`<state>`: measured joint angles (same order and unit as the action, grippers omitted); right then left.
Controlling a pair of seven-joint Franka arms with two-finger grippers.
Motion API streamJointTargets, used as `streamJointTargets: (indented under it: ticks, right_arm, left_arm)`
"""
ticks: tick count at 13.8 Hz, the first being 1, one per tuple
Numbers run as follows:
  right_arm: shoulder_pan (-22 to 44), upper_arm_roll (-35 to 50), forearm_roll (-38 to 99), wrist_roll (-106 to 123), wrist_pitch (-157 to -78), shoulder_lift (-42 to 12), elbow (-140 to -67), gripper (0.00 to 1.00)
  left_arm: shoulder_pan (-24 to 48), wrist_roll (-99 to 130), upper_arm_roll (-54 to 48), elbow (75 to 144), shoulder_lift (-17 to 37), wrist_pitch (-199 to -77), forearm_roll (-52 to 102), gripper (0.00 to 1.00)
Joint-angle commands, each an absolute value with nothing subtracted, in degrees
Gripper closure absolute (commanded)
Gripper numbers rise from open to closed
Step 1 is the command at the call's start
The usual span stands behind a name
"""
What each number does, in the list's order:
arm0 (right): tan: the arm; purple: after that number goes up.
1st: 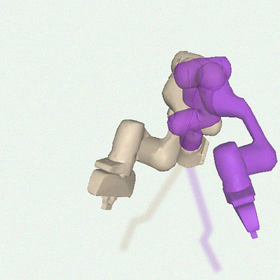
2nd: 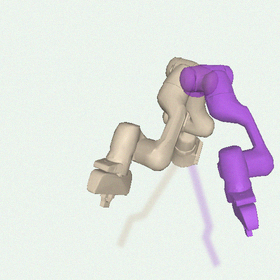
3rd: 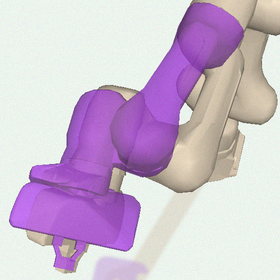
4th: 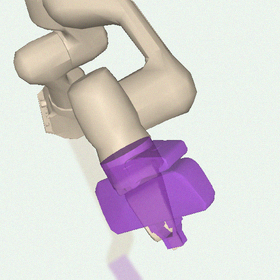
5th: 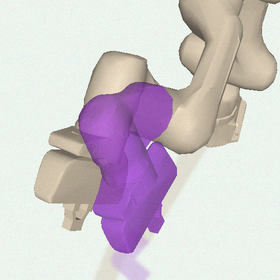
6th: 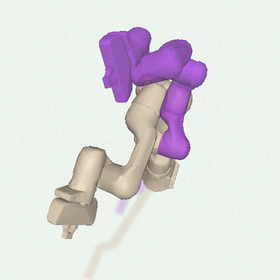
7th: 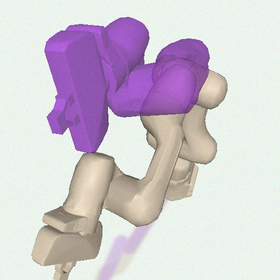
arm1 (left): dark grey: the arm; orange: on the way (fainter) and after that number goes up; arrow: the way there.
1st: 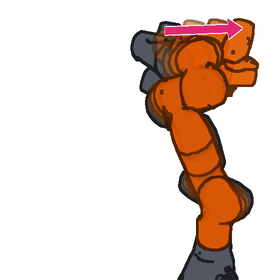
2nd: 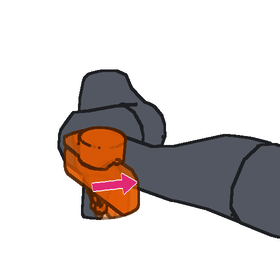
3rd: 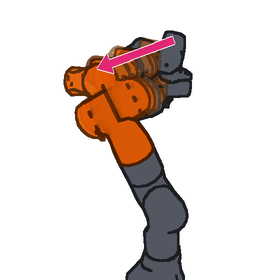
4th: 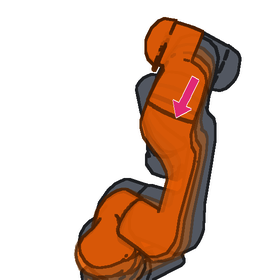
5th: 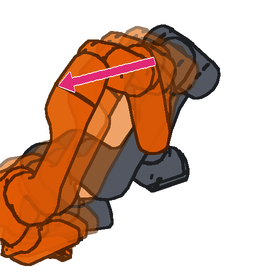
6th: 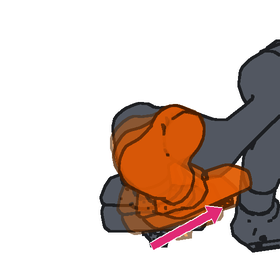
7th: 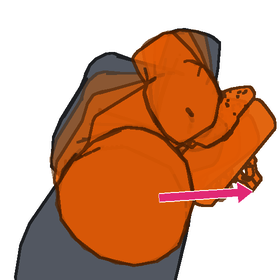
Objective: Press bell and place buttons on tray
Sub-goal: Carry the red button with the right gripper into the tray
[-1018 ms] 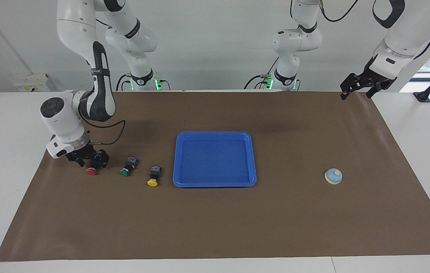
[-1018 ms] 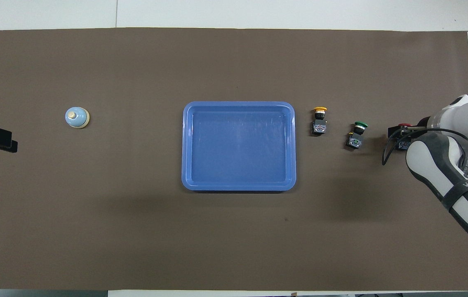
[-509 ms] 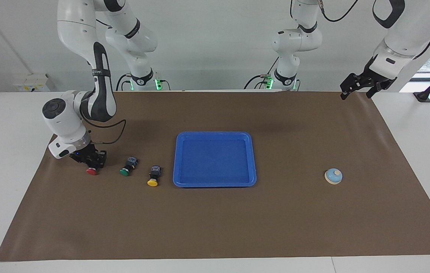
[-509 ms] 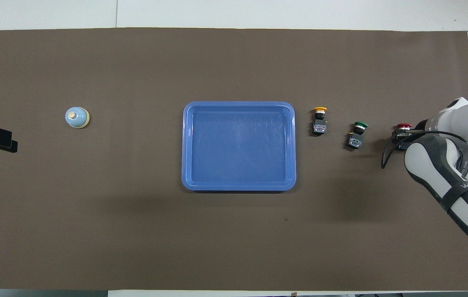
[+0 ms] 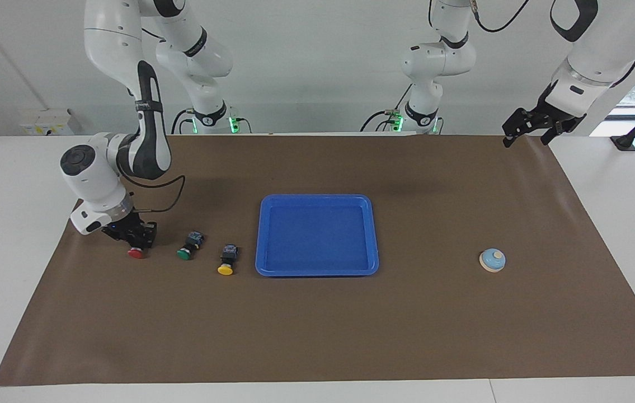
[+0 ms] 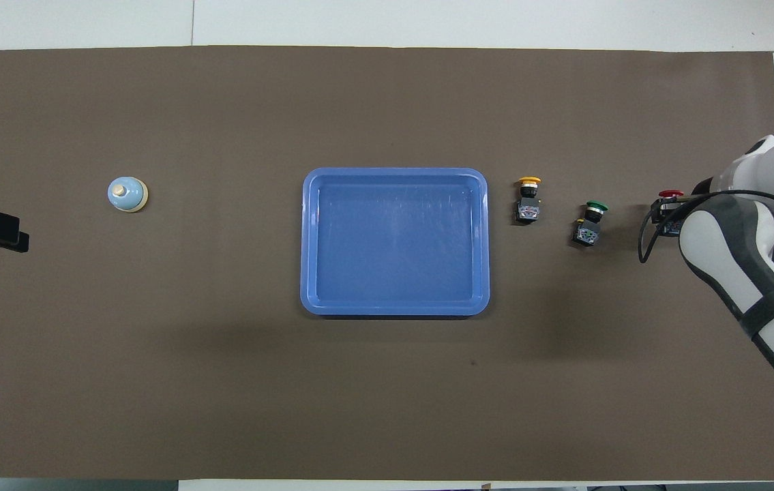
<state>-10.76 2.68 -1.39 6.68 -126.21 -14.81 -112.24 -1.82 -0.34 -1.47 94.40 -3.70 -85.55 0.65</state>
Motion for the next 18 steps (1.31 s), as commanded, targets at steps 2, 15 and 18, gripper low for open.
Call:
streamJointTargets:
  ticks: [2,15,18]
  right_arm:
    - [-3.37,3.34,-0.97,-4.18,-112.62,-14.41,-100.92,1.00]
    - [22.41,3.34,0.44,-27.16,-124.26,-18.80,-103.52,1.00]
    - [22.41,3.34,0.44,-27.07,-130.86,-20.56,-107.39,1.00]
  left_arm:
    - [-1.76,0.09,-1.32,95.45,-4.92,-85.17,0.79,0.00]
    - [-1.76,0.17,-1.32,95.45,-4.92,-85.17,0.79,0.00]
    - [-1.76,0.17,-1.32,95.45,-4.92,-85.17,0.79,0.00]
